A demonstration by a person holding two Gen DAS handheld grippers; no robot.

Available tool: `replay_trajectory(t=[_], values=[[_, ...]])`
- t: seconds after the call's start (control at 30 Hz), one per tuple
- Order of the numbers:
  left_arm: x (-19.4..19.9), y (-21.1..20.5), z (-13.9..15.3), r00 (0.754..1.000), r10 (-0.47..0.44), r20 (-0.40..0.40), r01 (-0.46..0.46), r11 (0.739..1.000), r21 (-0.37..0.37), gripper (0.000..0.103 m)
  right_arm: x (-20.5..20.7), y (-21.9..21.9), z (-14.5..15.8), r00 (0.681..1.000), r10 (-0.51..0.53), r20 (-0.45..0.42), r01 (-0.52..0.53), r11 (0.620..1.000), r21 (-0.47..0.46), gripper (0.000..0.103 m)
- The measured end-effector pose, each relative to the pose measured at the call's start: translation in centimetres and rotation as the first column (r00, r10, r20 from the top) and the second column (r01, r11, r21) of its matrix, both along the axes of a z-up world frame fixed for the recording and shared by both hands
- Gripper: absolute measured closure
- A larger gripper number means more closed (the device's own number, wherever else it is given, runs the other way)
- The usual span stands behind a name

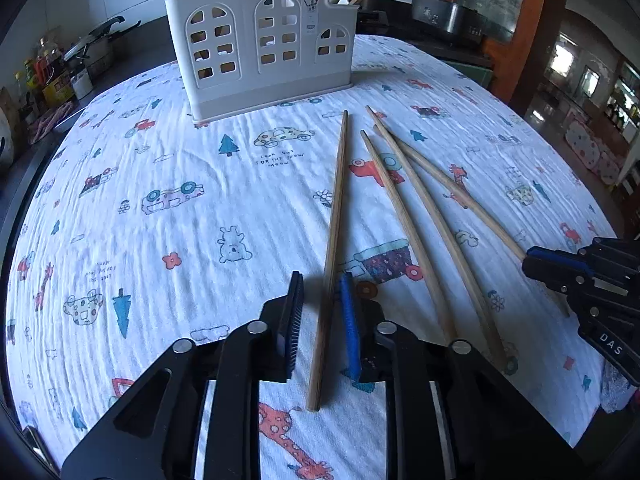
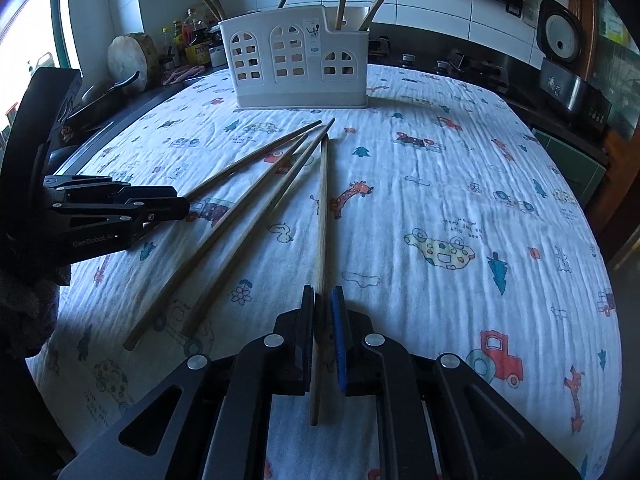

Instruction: Organize utensils

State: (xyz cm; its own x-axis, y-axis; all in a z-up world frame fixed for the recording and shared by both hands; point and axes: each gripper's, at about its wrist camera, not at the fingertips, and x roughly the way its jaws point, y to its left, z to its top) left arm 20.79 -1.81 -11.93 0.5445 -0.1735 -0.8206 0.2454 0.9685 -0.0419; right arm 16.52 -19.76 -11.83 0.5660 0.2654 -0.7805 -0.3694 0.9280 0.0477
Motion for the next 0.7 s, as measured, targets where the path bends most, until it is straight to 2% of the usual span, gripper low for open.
replay_trajectory(t=[0.03, 0.13, 0.3, 0.7], values=[[0.1, 0.0, 0.1, 1.0, 0.0, -0.008, 0.0, 1.0, -0.001, 0.095, 0.1, -0.1, 0.1, 1.0, -0.003, -0.006, 0.003, 1.0, 0.01, 0.097], [0.2, 0.1, 0.1, 1.0, 0.014, -0.024, -0.014, 1.0, -0.01, 0.097, -0.2, -0.1, 0.3, 1.0, -0.003, 0.002, 0.003, 1.0, 0.01, 0.097], [-0.8, 0.6, 1.3, 1.0, 0.015, -0.021, -0.017, 0.997, -0.08, 0.098, -0.7, -0.5, 1.7, 0.999, -0.004, 0.037, 0.003, 1.0, 0.028, 0.097], [-3.9, 2.7, 8.3, 0.988, 0.054, 0.145, -0.024, 0.98, -0.196, 0.098, -0.1, -0.4, 7.9, 0.977, -0.002, 0.215, -0.018, 0.996, 0.092, 0.097]])
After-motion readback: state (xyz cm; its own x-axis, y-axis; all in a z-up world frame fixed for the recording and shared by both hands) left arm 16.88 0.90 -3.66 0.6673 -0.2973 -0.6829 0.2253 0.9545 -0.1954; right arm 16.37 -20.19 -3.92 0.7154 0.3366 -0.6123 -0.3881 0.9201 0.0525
